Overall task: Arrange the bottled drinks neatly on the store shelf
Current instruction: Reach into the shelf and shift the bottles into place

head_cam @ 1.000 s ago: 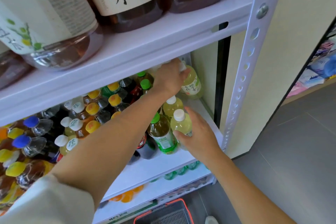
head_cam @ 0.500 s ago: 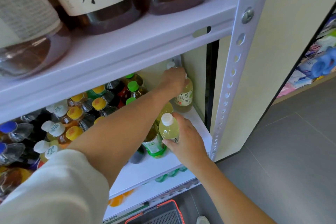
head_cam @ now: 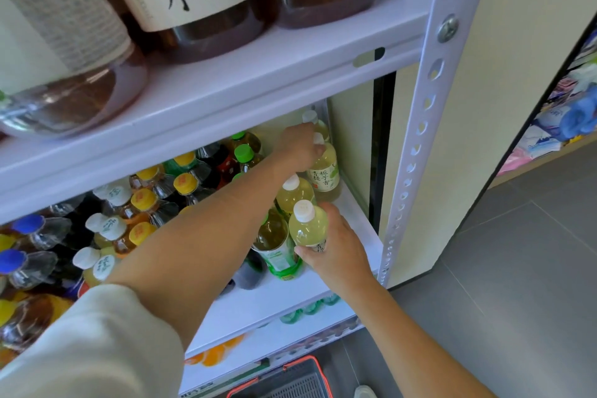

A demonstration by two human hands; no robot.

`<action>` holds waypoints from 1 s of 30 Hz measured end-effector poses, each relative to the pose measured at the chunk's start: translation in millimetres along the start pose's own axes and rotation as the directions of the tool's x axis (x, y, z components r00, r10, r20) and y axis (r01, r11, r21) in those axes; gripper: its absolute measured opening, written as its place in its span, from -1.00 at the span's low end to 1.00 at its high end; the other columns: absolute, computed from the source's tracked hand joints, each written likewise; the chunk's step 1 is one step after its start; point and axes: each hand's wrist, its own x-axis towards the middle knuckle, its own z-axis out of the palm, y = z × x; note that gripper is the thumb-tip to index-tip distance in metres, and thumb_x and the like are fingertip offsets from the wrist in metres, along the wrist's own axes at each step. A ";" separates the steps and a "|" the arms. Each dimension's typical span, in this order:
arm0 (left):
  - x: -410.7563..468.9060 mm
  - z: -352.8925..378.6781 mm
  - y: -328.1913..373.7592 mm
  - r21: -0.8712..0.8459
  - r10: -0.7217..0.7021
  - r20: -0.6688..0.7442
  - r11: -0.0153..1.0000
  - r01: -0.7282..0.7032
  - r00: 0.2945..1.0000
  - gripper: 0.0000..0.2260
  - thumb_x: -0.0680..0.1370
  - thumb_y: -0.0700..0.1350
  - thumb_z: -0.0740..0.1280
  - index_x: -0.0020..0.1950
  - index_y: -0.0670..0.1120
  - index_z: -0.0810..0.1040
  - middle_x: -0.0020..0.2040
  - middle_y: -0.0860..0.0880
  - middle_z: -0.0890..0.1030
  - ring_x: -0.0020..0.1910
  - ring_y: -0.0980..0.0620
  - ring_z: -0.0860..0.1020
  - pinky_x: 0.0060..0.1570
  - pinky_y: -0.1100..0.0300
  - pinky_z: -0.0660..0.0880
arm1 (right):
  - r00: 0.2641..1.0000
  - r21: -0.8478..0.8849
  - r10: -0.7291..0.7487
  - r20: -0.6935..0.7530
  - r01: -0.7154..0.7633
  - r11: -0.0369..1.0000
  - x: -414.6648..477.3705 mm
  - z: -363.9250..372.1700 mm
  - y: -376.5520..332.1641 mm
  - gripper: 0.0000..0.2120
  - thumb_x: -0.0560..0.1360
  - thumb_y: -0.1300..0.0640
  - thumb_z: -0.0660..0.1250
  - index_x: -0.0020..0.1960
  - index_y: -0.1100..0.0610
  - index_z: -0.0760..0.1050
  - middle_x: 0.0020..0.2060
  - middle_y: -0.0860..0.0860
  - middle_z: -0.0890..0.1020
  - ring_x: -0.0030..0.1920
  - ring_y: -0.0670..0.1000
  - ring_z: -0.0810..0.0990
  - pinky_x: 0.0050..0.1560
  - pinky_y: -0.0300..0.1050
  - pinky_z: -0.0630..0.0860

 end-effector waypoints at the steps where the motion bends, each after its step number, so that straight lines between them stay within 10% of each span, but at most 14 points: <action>1: -1.7 1.1 -0.9 -0.024 0.001 -0.006 1.000 -0.002 1.000 -0.65 0.63 -0.02 0.25 0.34 -0.18 0.43 0.22 -0.19 0.56 0.15 -0.18 0.55 0.01 0.10 0.43 | 1.000 0.001 0.005 0.004 -0.005 1.000 0.1 0.4 -0.4 -0.28 0.34 -0.02 0.54 0.38 -0.09 0.25 0.21 -0.06 0.53 0.20 0.02 0.50 0.16 0.00 0.52; 30: 2.8 5.7 1.9 -0.318 -0.023 -0.009 0.948 0.019 1.000 -0.68 0.58 -0.08 0.34 0.29 -0.19 0.52 0.15 -0.22 0.61 0.04 -0.21 0.63 0.06 -0.08 0.59 | 0.998 0.220 0.041 -0.052 -0.029 0.975 -20.7 -1.3 1.1 -0.33 0.28 0.05 0.57 0.22 -0.30 0.29 0.08 -0.24 0.57 0.10 -0.15 0.53 0.10 -0.15 0.53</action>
